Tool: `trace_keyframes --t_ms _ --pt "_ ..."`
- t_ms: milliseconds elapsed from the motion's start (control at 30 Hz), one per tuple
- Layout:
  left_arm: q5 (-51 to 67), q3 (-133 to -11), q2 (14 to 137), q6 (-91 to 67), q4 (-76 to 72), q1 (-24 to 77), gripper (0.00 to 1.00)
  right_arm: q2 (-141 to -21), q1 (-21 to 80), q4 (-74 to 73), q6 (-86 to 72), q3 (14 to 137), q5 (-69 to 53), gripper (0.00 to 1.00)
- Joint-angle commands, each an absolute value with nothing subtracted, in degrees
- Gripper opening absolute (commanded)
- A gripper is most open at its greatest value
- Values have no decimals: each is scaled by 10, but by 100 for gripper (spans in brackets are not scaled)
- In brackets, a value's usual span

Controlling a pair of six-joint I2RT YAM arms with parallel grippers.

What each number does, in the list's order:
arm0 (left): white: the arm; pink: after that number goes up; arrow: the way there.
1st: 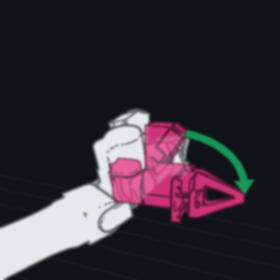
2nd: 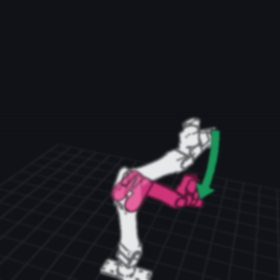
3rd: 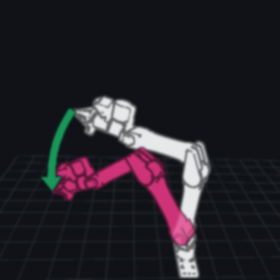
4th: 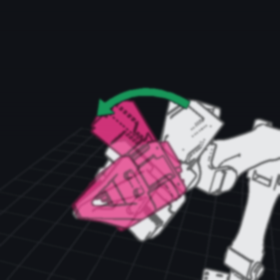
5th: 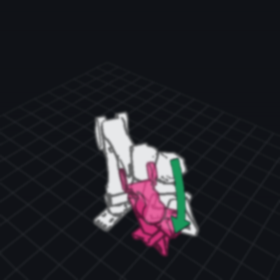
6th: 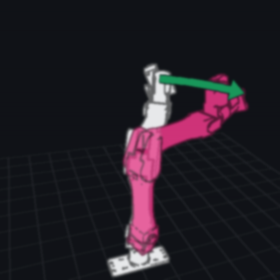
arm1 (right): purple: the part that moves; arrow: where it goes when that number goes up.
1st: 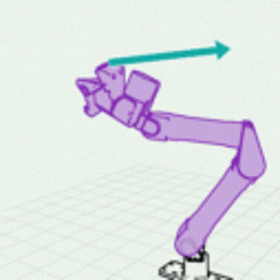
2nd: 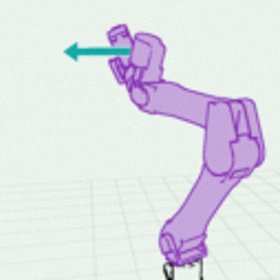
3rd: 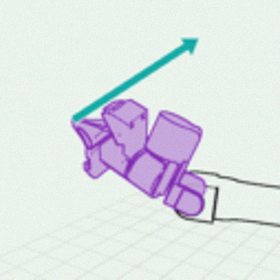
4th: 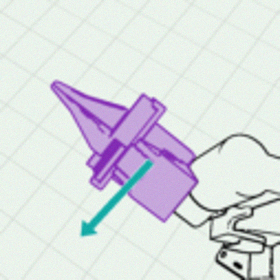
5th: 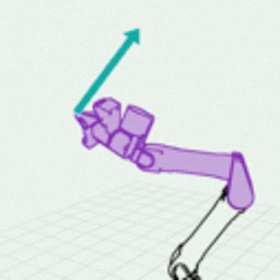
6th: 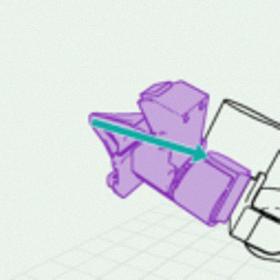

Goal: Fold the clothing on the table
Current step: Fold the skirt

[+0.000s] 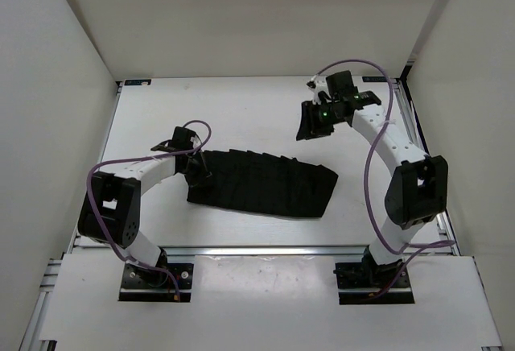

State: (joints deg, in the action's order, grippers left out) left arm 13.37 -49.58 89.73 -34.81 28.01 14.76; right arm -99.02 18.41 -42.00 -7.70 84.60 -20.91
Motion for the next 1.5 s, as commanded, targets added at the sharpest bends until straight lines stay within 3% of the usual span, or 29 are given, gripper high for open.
trace_keyframes --t_ms 0,67,200,300,800,1000,1100,1167,1233,1467 --pt "145 -501 889 -353 271 149 0 -1011 205 -450 -58 887 -228 45" --pt "145 -495 882 -355 272 149 0 -1034 218 -447 -58 889 -244 41" --pt "144 -488 875 -349 272 136 0 -1088 240 -436 -63 875 -286 15" --pt "140 -478 871 -347 278 127 0 -1108 243 -426 -69 861 -307 7" --pt "146 -471 871 -333 280 112 0 -1114 133 -367 -86 687 -250 3" --pt "141 -466 860 -330 282 104 0 -1102 112 -342 -89 699 -275 10" --pt "144 -465 854 -332 280 103 0 -1052 104 -354 -92 748 -292 21" --pt "144 -464 853 -333 278 101 0 -1021 99 -380 -92 782 -287 36" --pt "152 -471 852 -335 272 96 0 -983 94 -395 -93 791 -279 44" --pt "155 -497 878 -340 260 104 0 -893 40 -423 -108 638 -258 50"
